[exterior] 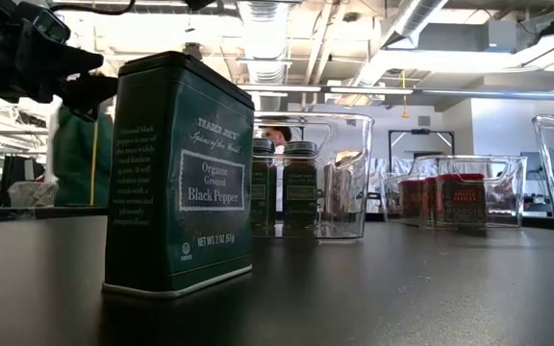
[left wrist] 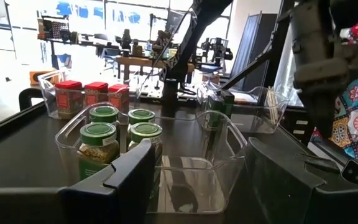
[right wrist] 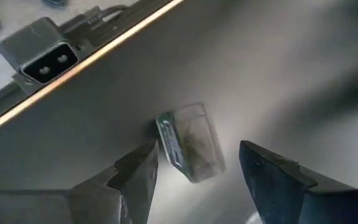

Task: Sort spices by type
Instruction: Put the black seasoning can into the bottom transparent bin

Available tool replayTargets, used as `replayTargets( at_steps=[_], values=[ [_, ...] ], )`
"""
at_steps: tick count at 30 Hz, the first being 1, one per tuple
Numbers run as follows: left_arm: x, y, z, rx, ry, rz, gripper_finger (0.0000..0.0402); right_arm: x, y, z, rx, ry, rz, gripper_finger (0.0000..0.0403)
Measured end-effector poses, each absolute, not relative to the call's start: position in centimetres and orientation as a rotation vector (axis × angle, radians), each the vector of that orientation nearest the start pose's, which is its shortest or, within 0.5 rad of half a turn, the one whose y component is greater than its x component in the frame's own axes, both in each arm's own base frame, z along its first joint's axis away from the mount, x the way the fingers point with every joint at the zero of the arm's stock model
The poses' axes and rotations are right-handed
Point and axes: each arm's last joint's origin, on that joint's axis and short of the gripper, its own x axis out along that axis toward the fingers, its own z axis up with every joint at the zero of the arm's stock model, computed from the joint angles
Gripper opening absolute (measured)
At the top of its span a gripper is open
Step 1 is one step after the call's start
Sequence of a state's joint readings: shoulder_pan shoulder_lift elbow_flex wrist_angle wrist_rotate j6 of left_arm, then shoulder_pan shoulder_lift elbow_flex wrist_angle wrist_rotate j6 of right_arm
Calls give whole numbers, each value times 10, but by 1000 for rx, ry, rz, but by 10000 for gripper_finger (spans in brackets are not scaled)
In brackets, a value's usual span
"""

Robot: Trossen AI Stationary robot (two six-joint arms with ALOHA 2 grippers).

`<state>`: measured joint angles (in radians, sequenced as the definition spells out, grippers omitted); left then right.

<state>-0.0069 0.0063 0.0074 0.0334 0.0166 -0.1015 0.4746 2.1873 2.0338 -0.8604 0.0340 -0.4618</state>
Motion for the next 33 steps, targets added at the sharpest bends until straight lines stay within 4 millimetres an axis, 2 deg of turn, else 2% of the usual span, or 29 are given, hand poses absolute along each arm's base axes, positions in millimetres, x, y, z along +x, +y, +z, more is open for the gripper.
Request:
replayTargets(
  at_steps=[6,17,21,33],
  values=[
    [98,-1,169,-101,-33,-25,238,430,221,241,-671,895,676,256],
    [98,-1,169,-101,-33,-25,238,433,225,243,-692,816,726,256],
    [98,-1,169,-101,-33,-23,238,436,221,243,-690,818,720,256],
    [98,-1,169,-101,-32,-20,238,444,210,223,-746,862,757,256]
  ],
)
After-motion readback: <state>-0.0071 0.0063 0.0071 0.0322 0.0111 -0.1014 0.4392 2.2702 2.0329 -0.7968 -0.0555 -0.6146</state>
